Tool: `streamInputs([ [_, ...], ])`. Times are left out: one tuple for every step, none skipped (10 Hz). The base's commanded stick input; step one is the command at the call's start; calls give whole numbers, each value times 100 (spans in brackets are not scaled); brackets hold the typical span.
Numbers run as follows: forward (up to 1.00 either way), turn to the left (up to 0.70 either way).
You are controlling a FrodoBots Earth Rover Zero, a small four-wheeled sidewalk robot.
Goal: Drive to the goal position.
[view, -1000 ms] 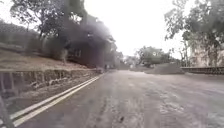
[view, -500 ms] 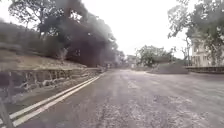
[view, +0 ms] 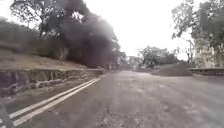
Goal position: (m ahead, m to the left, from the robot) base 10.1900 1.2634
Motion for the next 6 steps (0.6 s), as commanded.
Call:
streamInputs([
  [70,0],
  [70,0],
  [70,0],
  [70,0],
  [70,0],
  [70,0],
])
